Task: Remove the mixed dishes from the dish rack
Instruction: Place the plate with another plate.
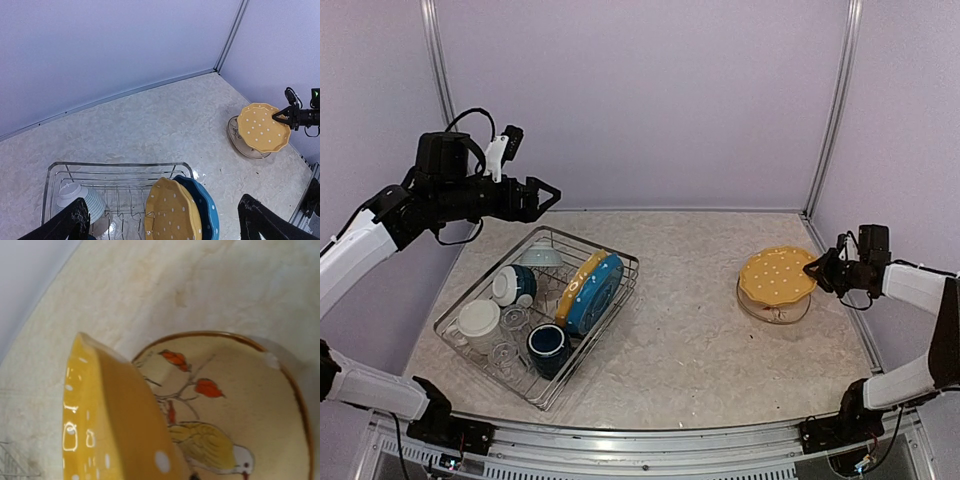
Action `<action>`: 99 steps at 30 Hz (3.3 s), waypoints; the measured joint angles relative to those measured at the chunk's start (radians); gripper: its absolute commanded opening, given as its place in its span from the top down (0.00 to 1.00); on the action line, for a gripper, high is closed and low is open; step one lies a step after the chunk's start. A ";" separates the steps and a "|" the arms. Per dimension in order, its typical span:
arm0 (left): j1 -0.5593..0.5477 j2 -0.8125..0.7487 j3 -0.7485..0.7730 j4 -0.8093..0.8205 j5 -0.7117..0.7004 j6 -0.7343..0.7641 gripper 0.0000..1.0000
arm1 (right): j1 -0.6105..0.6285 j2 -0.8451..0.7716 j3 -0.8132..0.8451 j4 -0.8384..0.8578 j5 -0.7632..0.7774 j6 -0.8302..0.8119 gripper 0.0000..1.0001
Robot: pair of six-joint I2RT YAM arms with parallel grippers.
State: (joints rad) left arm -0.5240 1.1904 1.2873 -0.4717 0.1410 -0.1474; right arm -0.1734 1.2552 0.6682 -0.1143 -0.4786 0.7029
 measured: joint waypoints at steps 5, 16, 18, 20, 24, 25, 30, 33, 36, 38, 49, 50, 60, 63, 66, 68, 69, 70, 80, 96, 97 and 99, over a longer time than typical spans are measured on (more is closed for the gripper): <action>0.000 0.000 0.000 0.000 0.001 -0.002 0.01 | -0.016 0.060 -0.008 0.014 0.000 -0.020 1.00; 0.000 0.002 0.000 0.000 0.003 -0.002 0.01 | -0.024 0.116 -0.053 0.078 -0.016 -0.023 0.97; 0.000 0.002 0.000 0.000 0.003 -0.002 0.01 | -0.025 0.126 -0.053 0.089 -0.016 -0.026 0.91; 0.000 0.002 0.000 0.000 0.006 -0.002 0.01 | -0.026 0.129 -0.053 0.092 -0.018 -0.032 0.83; 0.000 0.003 0.000 0.000 0.010 -0.003 0.01 | -0.026 0.132 -0.051 0.093 -0.016 -0.057 0.69; 0.000 0.003 0.000 0.000 0.010 -0.003 0.01 | -0.026 0.132 -0.051 0.088 -0.011 -0.064 0.66; 0.000 0.007 0.000 0.000 0.013 -0.006 0.01 | -0.026 0.132 -0.047 0.029 0.028 -0.114 0.55; 0.000 0.010 0.000 0.000 0.014 -0.006 0.01 | -0.026 0.132 -0.046 -0.002 0.047 -0.138 0.42; 0.000 0.011 0.000 0.000 0.017 -0.006 0.02 | -0.026 0.130 -0.045 -0.029 0.069 -0.156 0.32; 0.000 0.013 0.000 0.000 0.017 -0.006 0.01 | -0.026 0.120 -0.044 -0.047 0.083 -0.166 0.27; 0.000 0.014 0.000 0.000 0.031 -0.010 0.02 | -0.026 0.039 -0.043 -0.124 0.135 -0.207 0.54; 0.000 0.014 0.000 0.000 0.032 -0.010 0.02 | -0.026 0.029 -0.043 -0.127 0.135 -0.206 0.55; 0.000 0.019 0.000 0.000 0.039 -0.011 0.02 | -0.026 0.045 -0.067 -0.082 0.102 -0.177 0.66; 0.000 0.022 0.000 -0.001 0.039 -0.011 0.02 | -0.026 0.068 -0.079 -0.051 0.088 -0.162 0.69; 0.000 0.025 0.000 0.000 0.039 -0.012 0.01 | -0.026 0.080 -0.085 -0.025 0.085 -0.152 0.71; 0.000 0.028 0.000 0.000 0.039 -0.013 0.01 | -0.027 0.089 -0.086 -0.014 0.085 -0.148 0.70; 0.000 0.030 0.000 -0.001 0.039 -0.013 0.01 | -0.027 0.093 -0.086 -0.009 0.085 -0.147 0.69; 0.000 0.032 0.000 0.000 0.040 -0.014 0.01 | -0.027 0.095 -0.086 -0.007 0.085 -0.146 0.66; 0.039 0.159 0.069 -0.039 0.270 -0.058 0.11 | -0.027 -0.007 -0.053 -0.068 0.109 -0.189 0.27; 0.046 0.455 0.256 -0.262 0.432 -0.158 0.41 | -0.027 -0.169 -0.024 -0.180 0.111 -0.216 0.22; 0.045 0.466 0.260 -0.272 0.436 -0.161 0.43 | -0.027 -0.169 -0.024 -0.181 0.110 -0.216 0.22; 0.045 0.489 0.261 -0.302 0.443 -0.159 0.43 | -0.027 -0.169 -0.024 -0.182 0.108 -0.216 0.22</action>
State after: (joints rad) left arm -0.4789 1.6794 1.5486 -0.7738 0.5838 -0.3065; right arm -0.2001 1.0866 0.6437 -0.2962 -0.3702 0.4870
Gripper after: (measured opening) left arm 0.578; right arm 0.777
